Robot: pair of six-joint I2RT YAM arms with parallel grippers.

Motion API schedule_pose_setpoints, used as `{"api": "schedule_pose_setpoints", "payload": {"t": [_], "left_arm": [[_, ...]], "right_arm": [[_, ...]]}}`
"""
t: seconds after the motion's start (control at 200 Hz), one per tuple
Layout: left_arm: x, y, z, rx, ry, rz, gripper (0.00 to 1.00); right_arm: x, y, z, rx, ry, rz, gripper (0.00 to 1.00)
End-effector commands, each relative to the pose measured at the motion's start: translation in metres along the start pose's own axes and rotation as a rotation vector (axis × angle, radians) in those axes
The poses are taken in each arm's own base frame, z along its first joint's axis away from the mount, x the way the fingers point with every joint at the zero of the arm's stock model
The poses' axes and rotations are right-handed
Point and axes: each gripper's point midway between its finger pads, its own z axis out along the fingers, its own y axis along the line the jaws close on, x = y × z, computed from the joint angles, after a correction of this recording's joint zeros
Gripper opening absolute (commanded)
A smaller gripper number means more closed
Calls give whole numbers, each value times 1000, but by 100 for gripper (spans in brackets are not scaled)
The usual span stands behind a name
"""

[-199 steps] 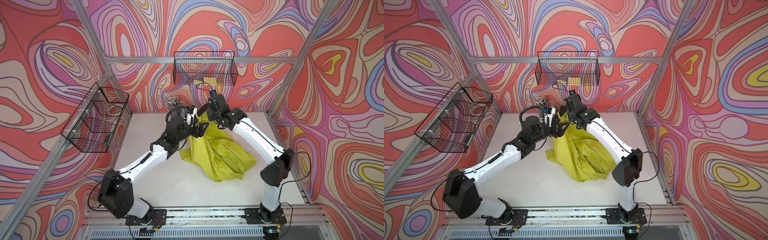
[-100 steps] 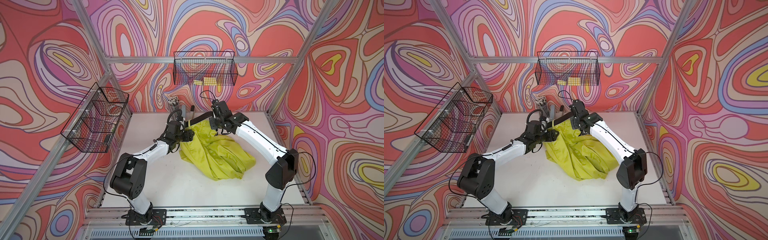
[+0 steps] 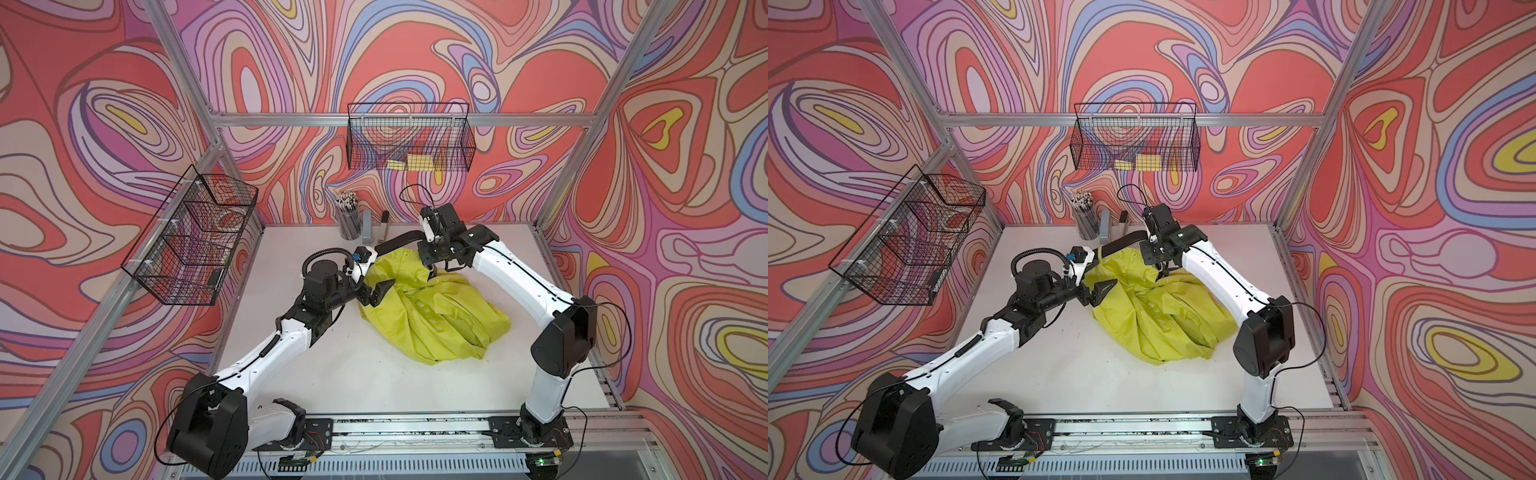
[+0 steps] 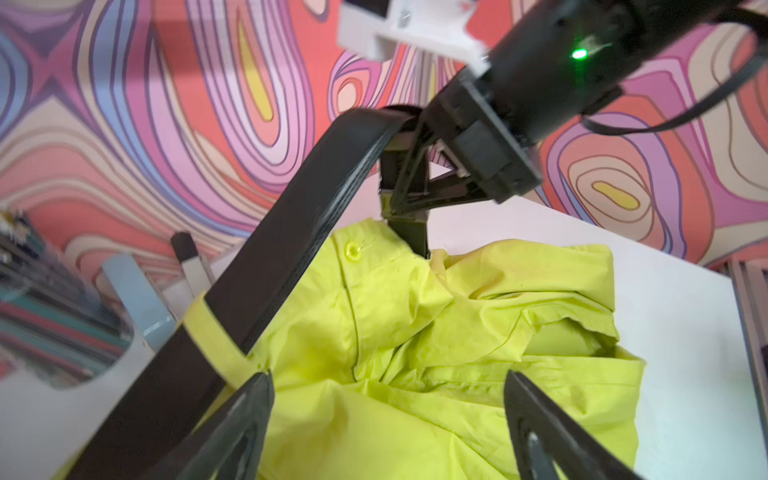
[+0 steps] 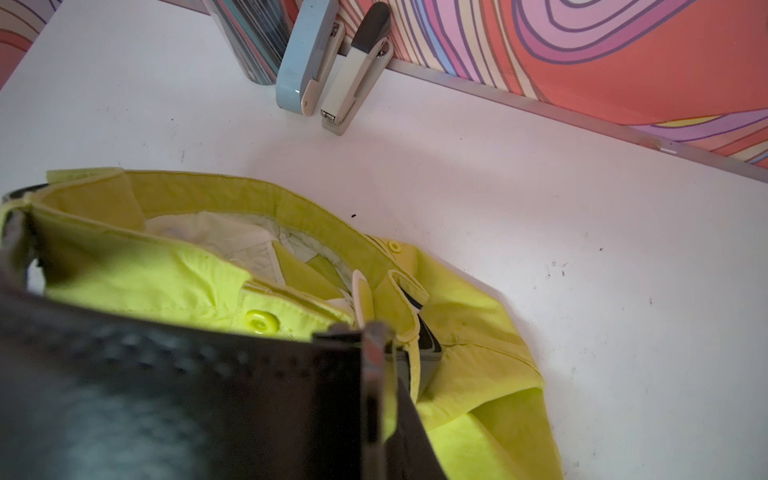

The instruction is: Remove the belt from the trousers

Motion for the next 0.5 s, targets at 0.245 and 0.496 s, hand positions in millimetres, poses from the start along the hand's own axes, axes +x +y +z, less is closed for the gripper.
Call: {"api": "schedule_pose_setpoints", "payload": {"t": [0.245,0.496], "left_arm": [[-28,12,56,38,88,291,92],[-6,20,77,63,186,320,78]], "right_arm": [[22,20,-5,-119,66,-4,0],[29,29,-9,-179,69,12,0]]}}
